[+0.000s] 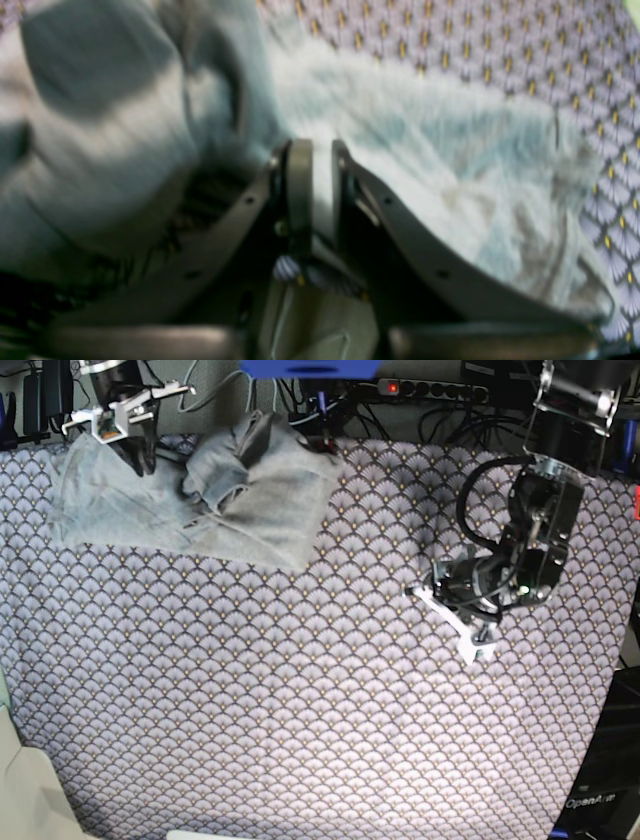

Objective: Fold the T-shirt properly
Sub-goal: 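Withdraw the left gripper and lift the right gripper off the bundle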

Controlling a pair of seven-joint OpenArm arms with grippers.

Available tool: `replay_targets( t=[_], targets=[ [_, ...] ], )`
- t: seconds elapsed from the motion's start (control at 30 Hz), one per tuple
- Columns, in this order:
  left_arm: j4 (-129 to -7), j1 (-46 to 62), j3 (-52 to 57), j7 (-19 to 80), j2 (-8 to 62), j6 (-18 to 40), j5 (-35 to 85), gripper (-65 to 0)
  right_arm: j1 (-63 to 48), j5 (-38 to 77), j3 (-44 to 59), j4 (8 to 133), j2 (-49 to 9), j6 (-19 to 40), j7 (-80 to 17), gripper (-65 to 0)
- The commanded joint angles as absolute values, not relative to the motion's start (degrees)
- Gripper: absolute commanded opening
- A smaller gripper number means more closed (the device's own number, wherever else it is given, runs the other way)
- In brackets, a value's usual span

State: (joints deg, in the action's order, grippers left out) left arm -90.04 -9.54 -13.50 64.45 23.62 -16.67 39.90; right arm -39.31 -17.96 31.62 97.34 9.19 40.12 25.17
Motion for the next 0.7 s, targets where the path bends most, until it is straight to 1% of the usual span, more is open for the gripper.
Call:
replay_targets(
  t=[0.0,0.13,0.33,0.67],
  targets=[
    [-91.03,-10.77,-13.14,64.04,23.96,-16.48,40.13,-65.0,-41.10,-17.10,30.99,98.15,9.00,40.00,26.86,-60.2],
    [-91.30,-10.42,-13.14,64.04,24.13,-16.48,40.13,-65.0,-42.51,-17.19,27.74,97.71,9.00,40.00,26.77,-60.2],
    [-91.38,-9.27,-13.14,64.04,24.40,-16.48,40.13,-65.0,-43.47,-20.44,23.96,97.36,9.00,40.00,26.77,-60.2],
    [-91.38,-9.01,-13.14,64.04,24.13,-16.48,40.13,-65.0,-40.31,-21.76,22.20,97.71,9.00,40.00,26.77,-60.2]
  ],
)
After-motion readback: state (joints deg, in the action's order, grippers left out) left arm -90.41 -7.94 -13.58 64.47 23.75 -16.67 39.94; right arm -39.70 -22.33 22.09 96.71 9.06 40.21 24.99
